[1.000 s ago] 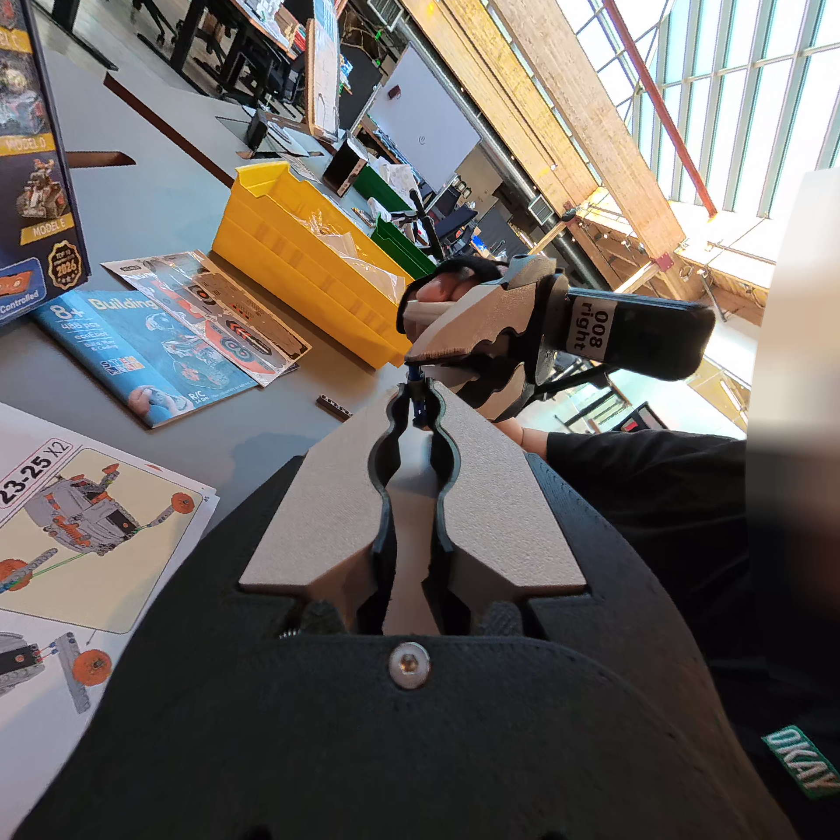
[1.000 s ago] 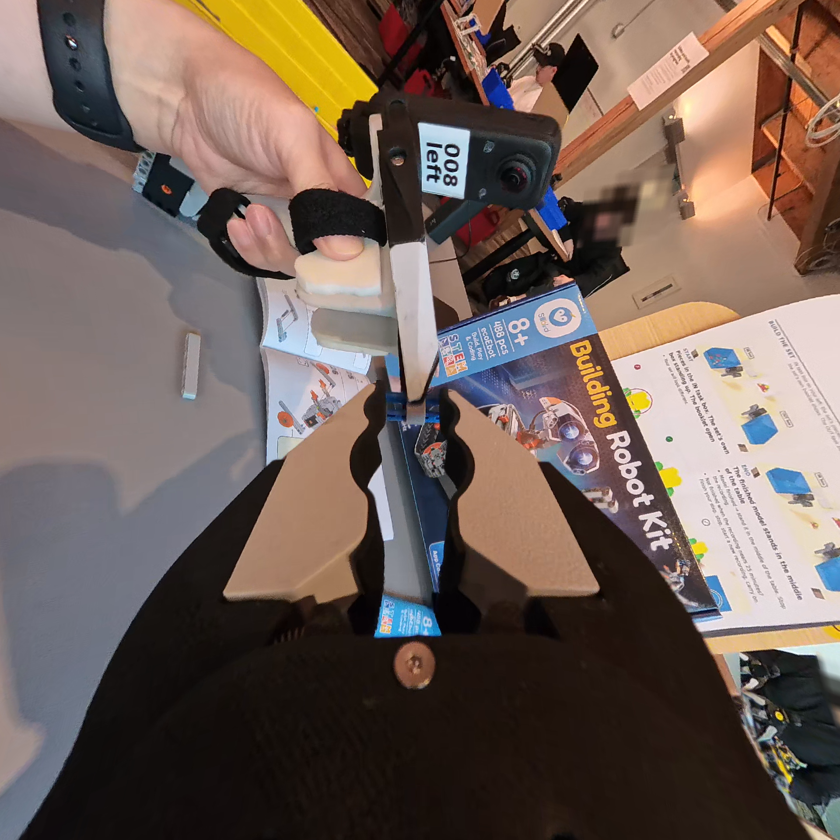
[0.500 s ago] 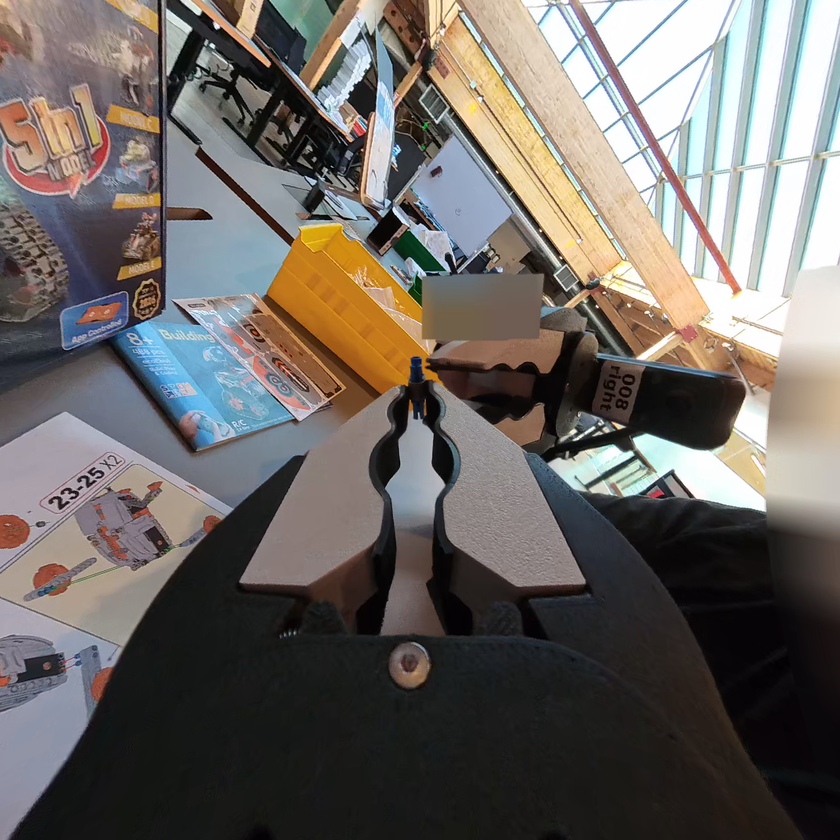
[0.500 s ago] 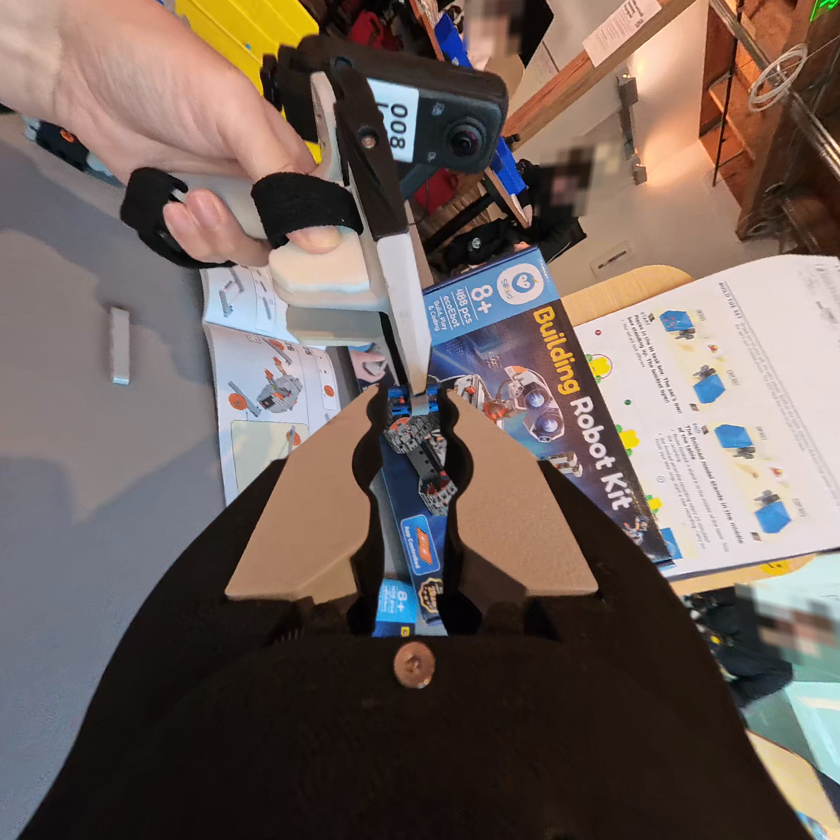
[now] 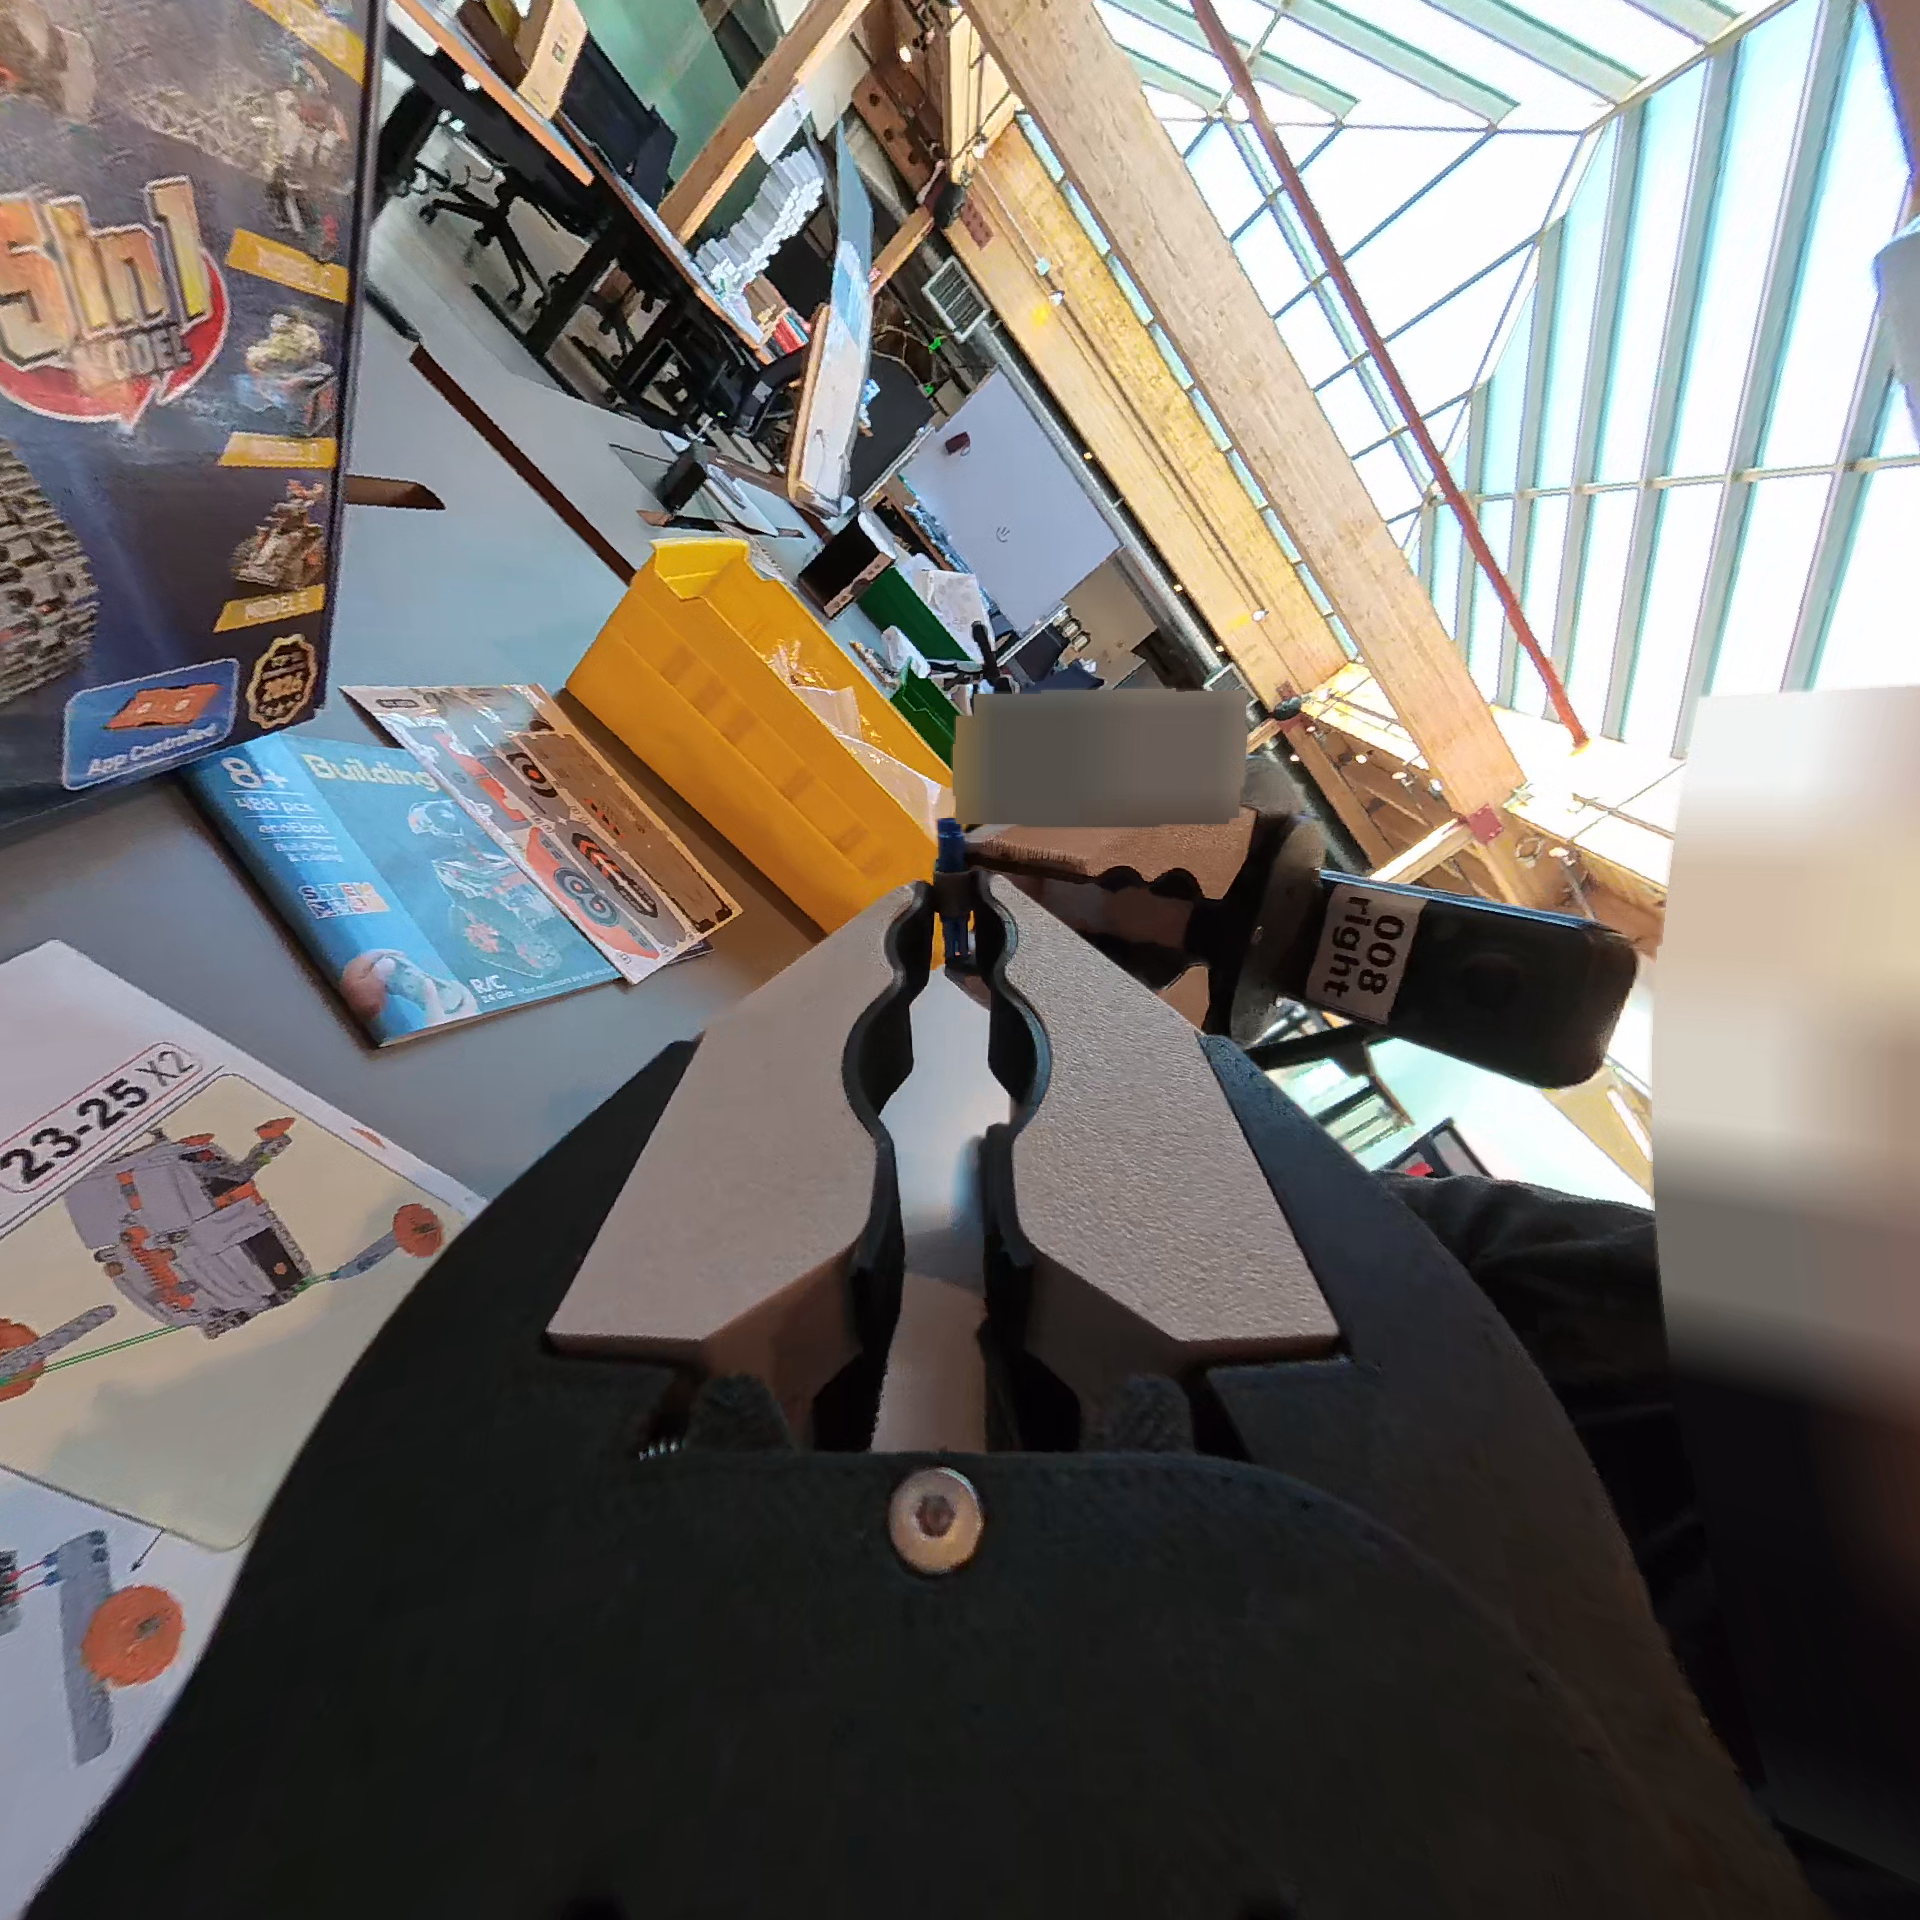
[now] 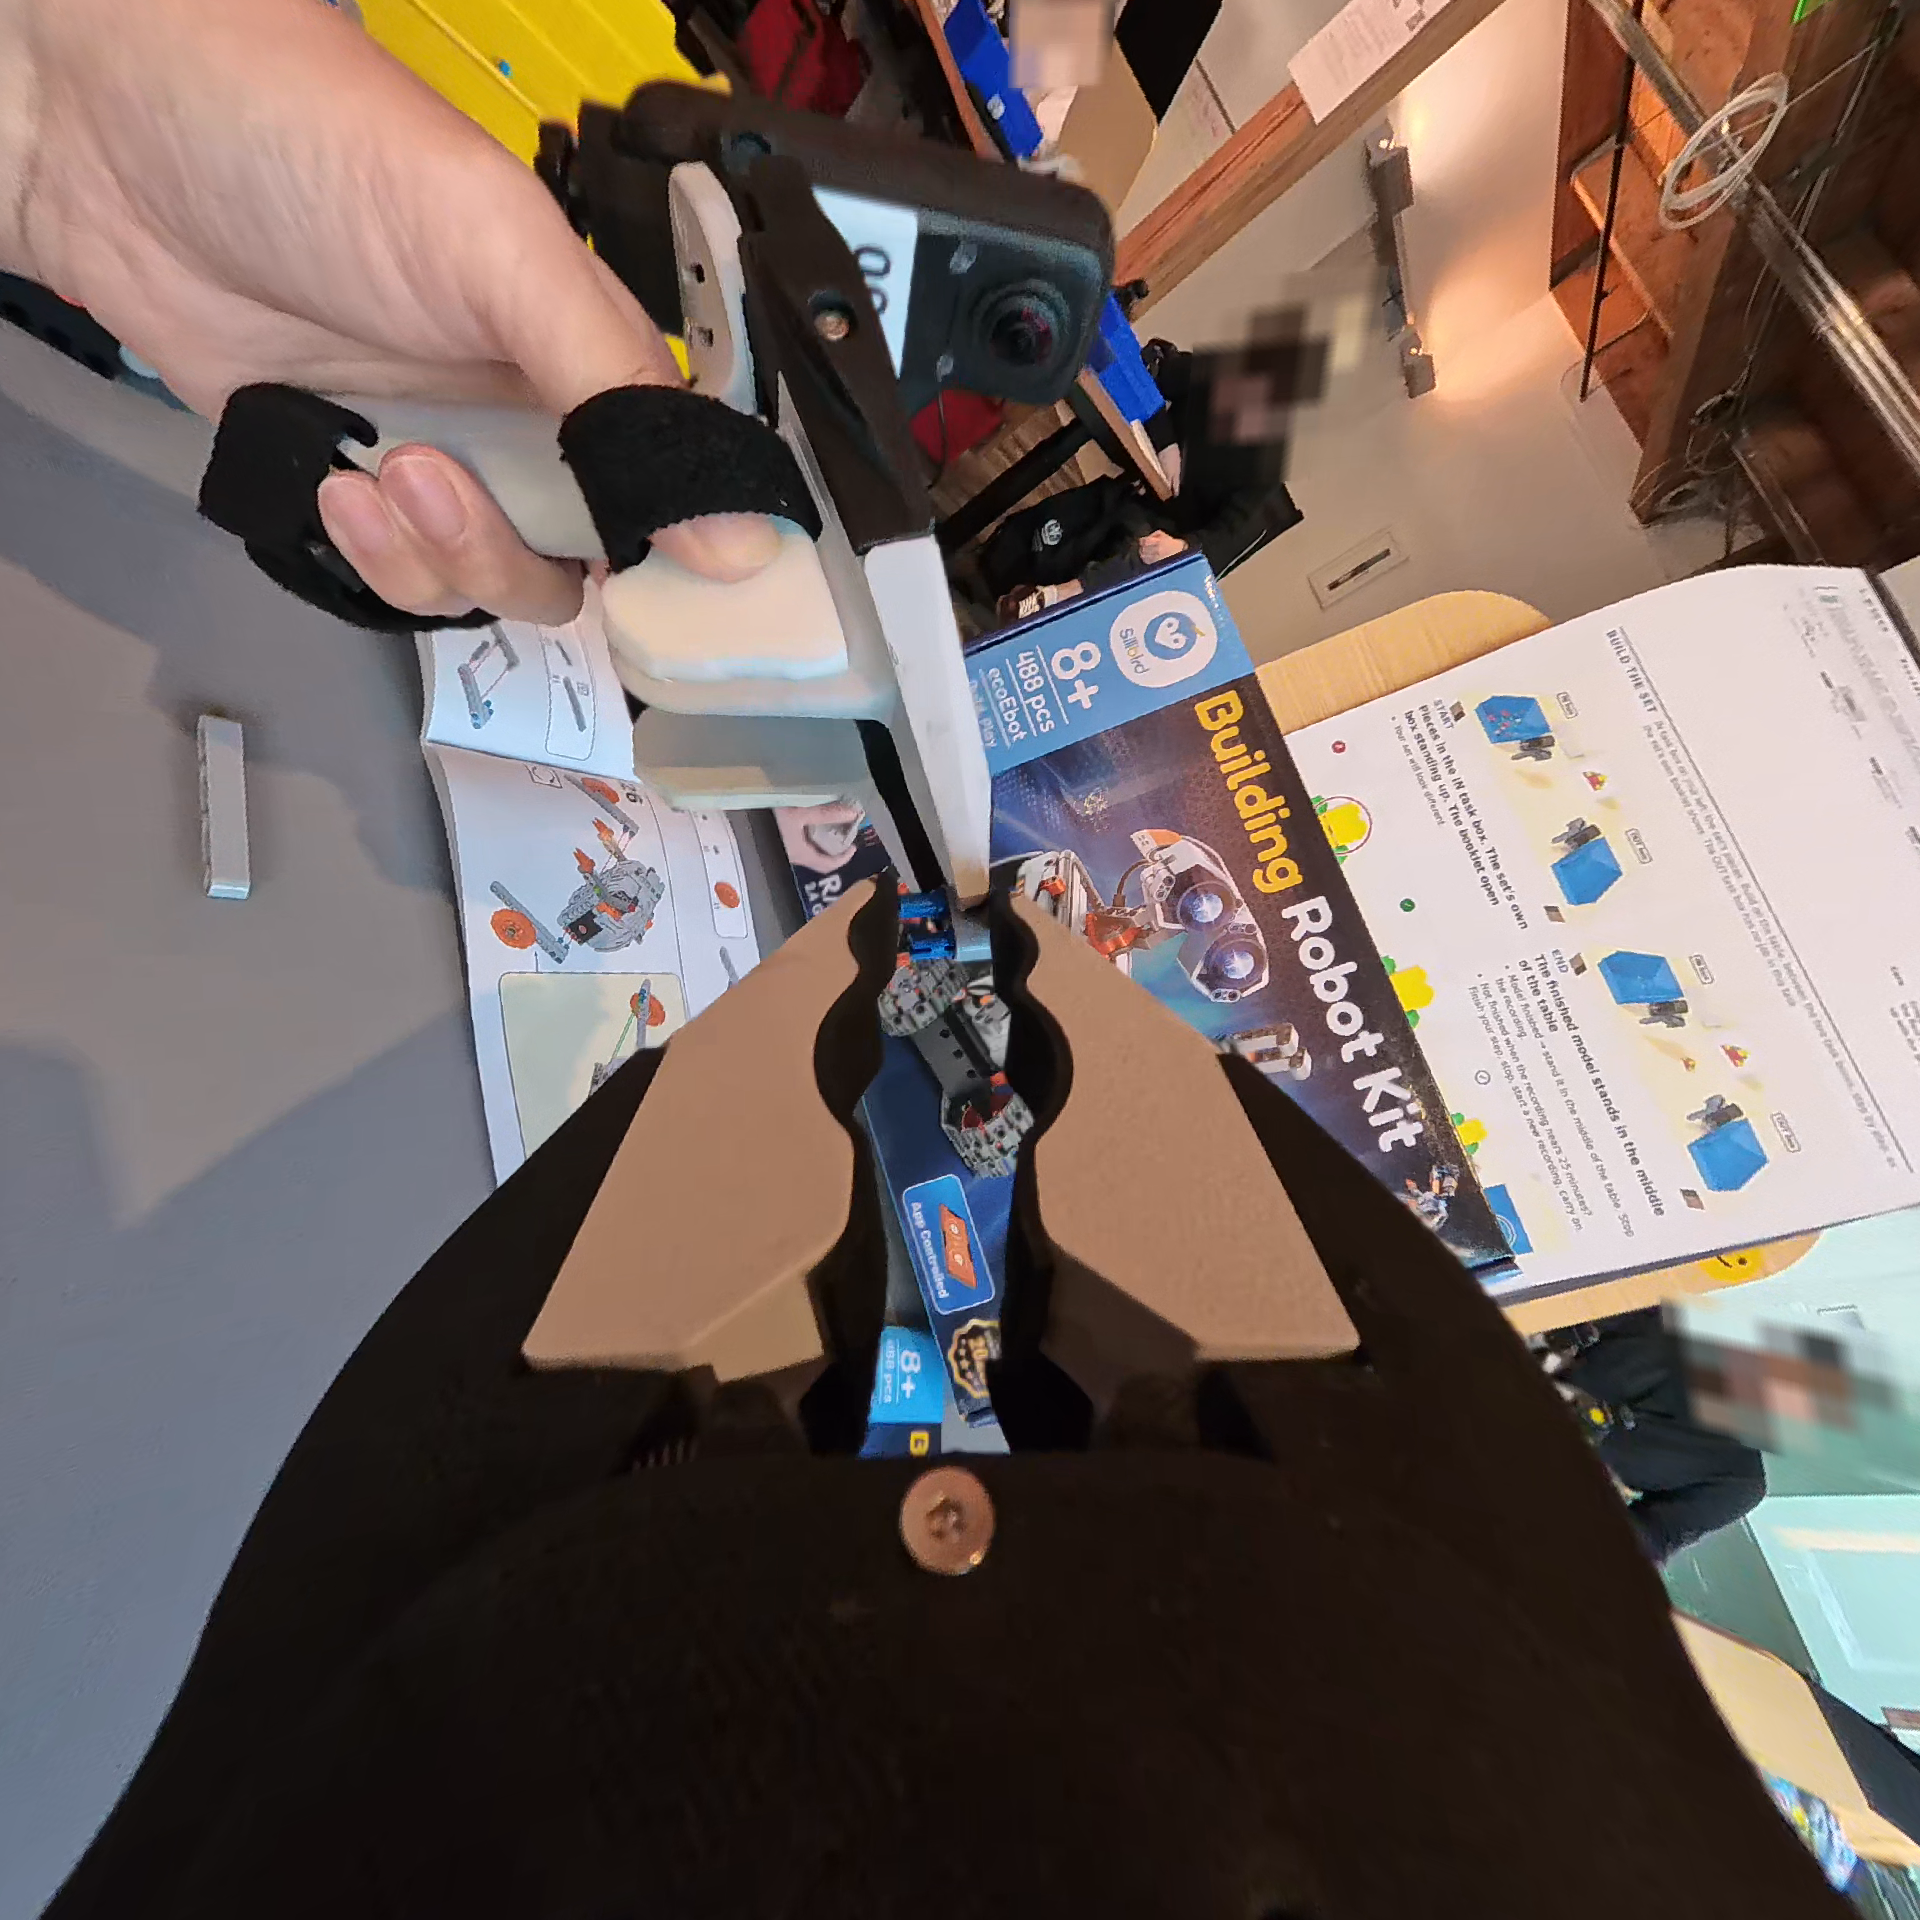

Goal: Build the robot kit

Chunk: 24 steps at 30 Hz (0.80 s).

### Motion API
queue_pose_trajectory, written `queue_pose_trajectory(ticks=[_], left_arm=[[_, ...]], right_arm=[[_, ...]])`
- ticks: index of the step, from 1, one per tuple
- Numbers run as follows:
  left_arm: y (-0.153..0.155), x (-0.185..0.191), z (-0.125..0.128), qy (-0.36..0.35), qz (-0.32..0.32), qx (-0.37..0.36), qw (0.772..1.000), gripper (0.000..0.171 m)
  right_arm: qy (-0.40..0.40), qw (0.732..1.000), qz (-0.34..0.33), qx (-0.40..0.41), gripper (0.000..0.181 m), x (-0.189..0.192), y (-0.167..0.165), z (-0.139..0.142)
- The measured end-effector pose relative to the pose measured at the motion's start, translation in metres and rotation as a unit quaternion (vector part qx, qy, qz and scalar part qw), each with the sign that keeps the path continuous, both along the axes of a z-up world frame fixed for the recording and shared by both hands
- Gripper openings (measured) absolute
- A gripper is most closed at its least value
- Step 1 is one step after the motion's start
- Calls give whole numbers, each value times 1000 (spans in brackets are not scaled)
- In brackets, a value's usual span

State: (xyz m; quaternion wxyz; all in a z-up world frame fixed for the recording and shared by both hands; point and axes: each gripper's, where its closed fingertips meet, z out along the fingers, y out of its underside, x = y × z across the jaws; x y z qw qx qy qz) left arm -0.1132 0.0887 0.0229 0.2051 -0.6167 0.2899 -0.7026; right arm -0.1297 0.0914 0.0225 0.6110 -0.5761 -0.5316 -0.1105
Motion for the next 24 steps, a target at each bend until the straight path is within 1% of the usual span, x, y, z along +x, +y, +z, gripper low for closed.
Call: queue_pose_trajectory(ticks=[3, 6, 12, 16, 24], left_arm=[[-2, -2, 8, -37, -20, -27, 999, 7], [-2, -2, 9, -52, -30, -42, 997, 8], [-3, -1, 7, -49, -27, -21, 998, 6], [-2, 2, 4, -36, -12, -4, 999, 6], [-2, 6, 3, -31, 6, 2, 999, 5]], right_arm=[[11, 1000, 10, 15, 16, -2, -3, 7], [8, 1000, 13, 26, 16, -2, -4, 8], [19, 999, 25, 20, 16, -2, -4, 7], [30, 999, 27, 11, 15, 1, -3, 4], [36, 999, 22, 14, 13, 5, -1, 6]])
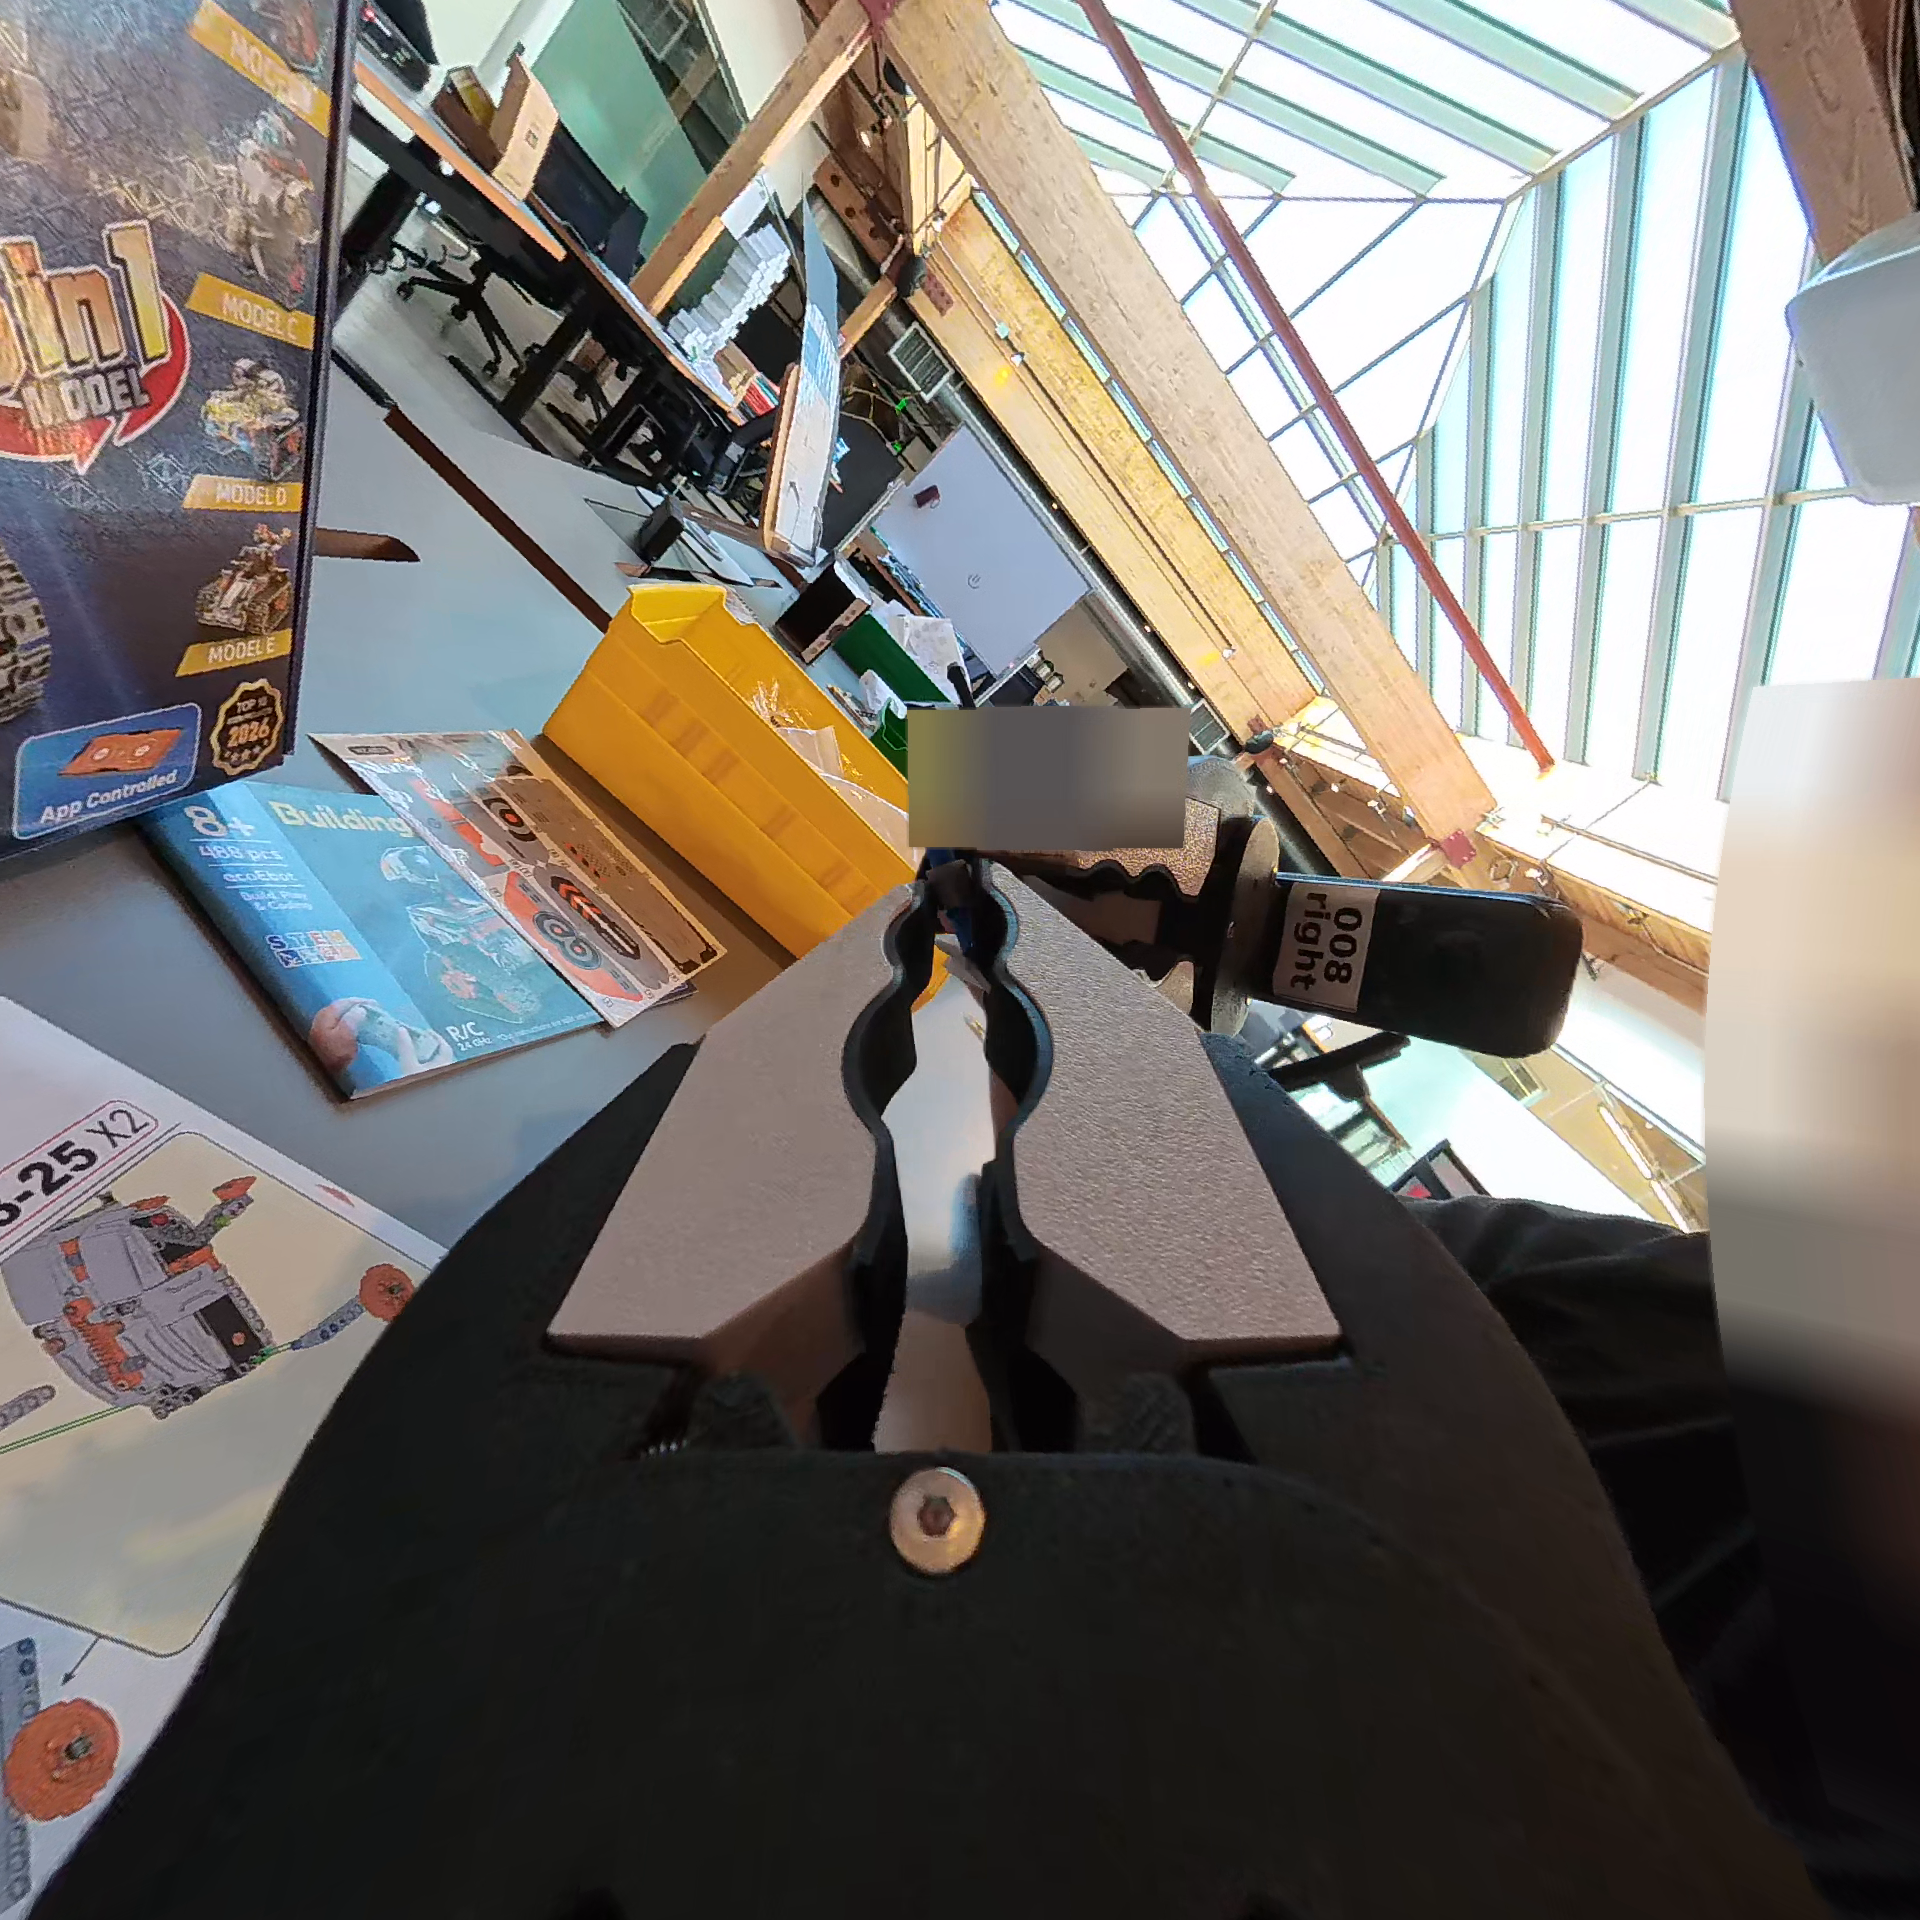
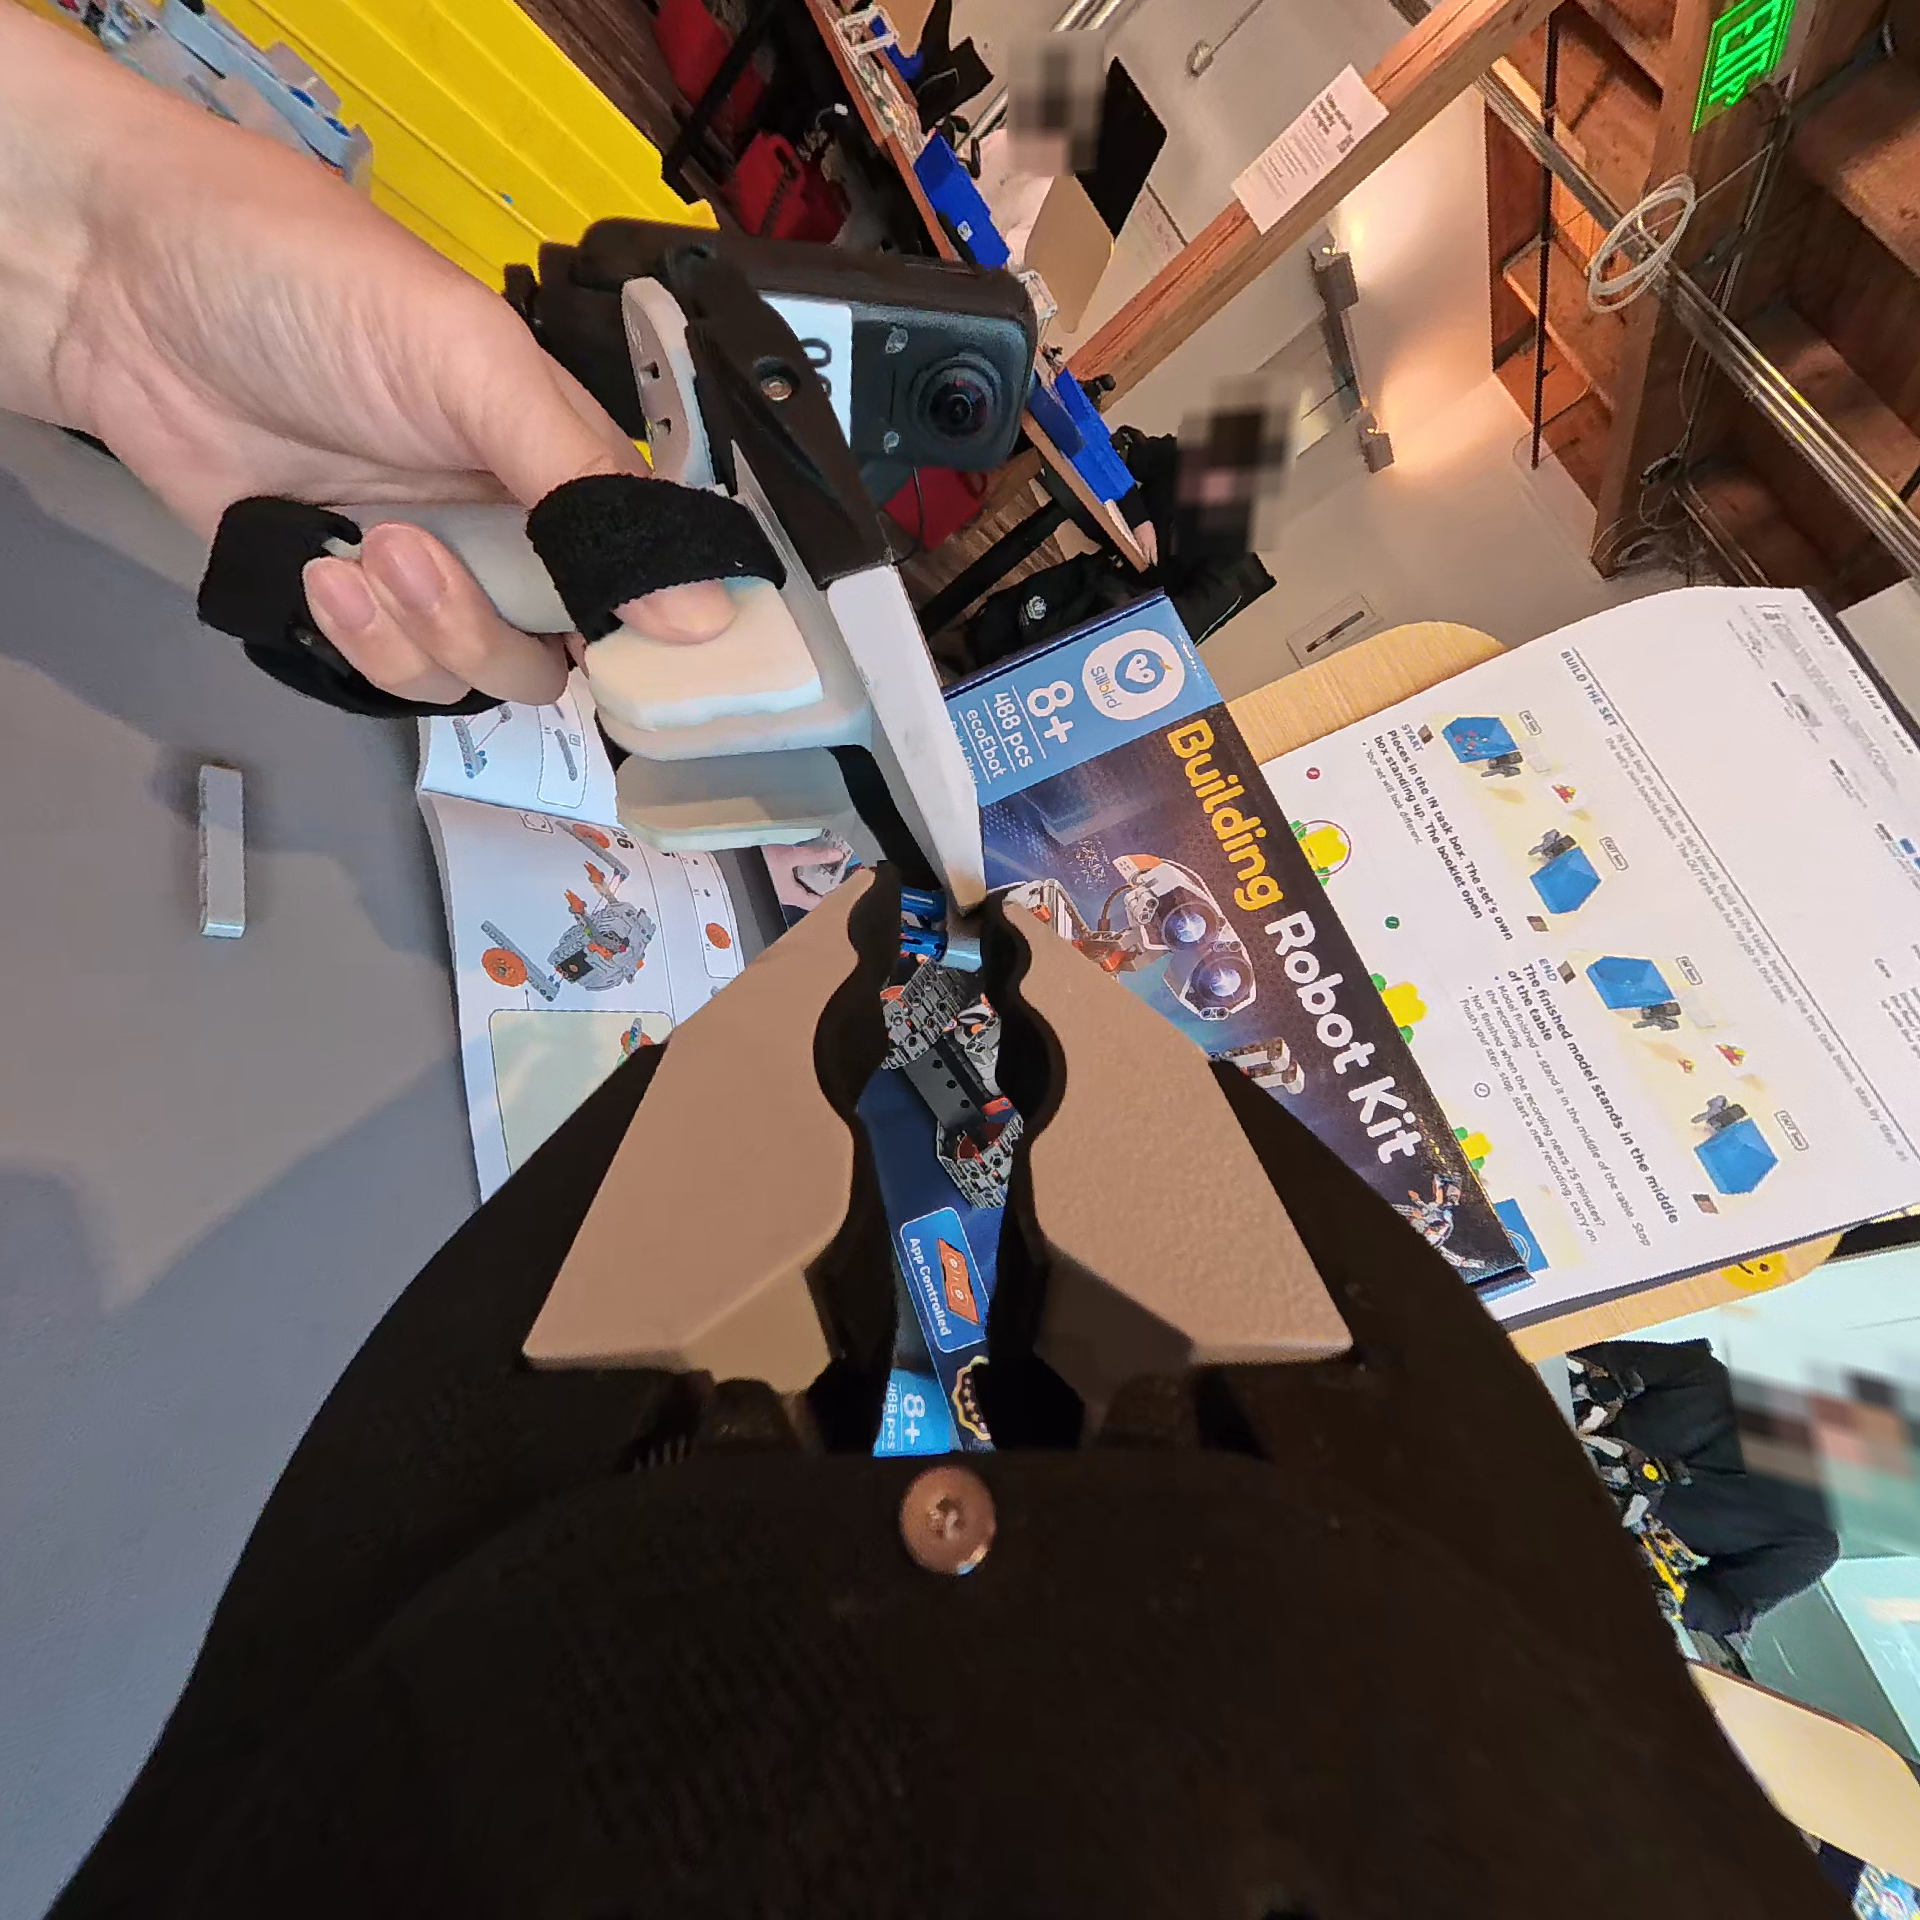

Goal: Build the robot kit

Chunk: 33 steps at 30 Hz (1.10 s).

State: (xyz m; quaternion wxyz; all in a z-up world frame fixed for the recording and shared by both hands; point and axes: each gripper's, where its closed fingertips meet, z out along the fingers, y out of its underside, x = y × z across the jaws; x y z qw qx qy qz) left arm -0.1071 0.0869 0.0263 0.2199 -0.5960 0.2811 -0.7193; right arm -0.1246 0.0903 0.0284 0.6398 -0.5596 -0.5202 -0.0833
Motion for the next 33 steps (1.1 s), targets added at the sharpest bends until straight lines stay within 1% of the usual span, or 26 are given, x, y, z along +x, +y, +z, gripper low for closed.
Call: queue_pose_trajectory(ticks=[7, 9, 12, 13, 14, 16, 17, 18, 19, 20, 21, 22, 23, 24, 26, 28, 30, 32, 33], left_arm=[[1, 1, 2, -5, 9, 2, 1000, 5], [2, -2, 8, -22, 11, 7, 1000, 6], [-1, -5, 21, -51, 8, 23, 998, 6], [-2, -7, 24, -58, 8, 29, 998, 6], [-3, -10, 29, -70, 10, 40, 997, 6], [-2, -17, 38, -89, 22, 68, 993, 5], [-3, -20, 42, -96, 29, 90, 991, 6], [-5, -24, 47, -102, 32, 113, 988, 5], [-8, -26, 50, -105, 31, 134, 985, 5], [-14, -29, 54, -108, 26, 154, 982, 5], [-19, -30, 56, -109, 20, 174, 979, 5], [-21, -29, 56, -99, 21, 189, 977, 5], [-22, -28, 54, -85, 25, 201, 976, 5], [-24, -26, 52, -77, 22, 208, 975, 5], [-28, -24, 53, -81, 11, 199, 977, 6], [-31, -22, 55, -90, -4, 180, 979, 5], [-31, -17, 49, -74, -6, 175, 982, 5], [-33, -16, 51, -80, -14, 169, 982, 5], [-33, -16, 50, -78, -15, 166, 983, 6]], right_arm=[[7, 1000, 1, 2, 14, 1, 1, 2], [14, 1000, 6, 12, 16, -1, 1, 6], [32, 998, 8, 49, 20, -3, -3, 20], [41, 997, 4, 60, 28, -1, -3, 25], [60, 997, 15, 56, 31, -2, -6, 30], [133, 989, 61, -1, 31, -4, -13, 37], [186, 978, 79, -42, 30, -2, -14, 42], [239, 959, 113, -104, 26, -2, -18, 45], [295, 926, 146, -185, 22, -4, -22, 47], [351, 885, 162, -261, 23, -2, -21, 50], [400, 839, 184, -319, 22, -1, -22, 55], [433, 792, 227, -364, 22, -1, -29, 61], [454, 758, 248, -397, 21, -1, -31, 63], [464, 742, 250, -415, 22, 1, -29, 62], [465, 735, 251, -425, 21, 0, -28, 58], [447, 739, 244, -441, 20, -5, -29, 50], [443, 743, 246, -438, 18, -7, -30, 50], [440, 744, 246, -439, 5, -5, -31, 50], [439, 740, 244, -448, 5, -4, -31, 48]])
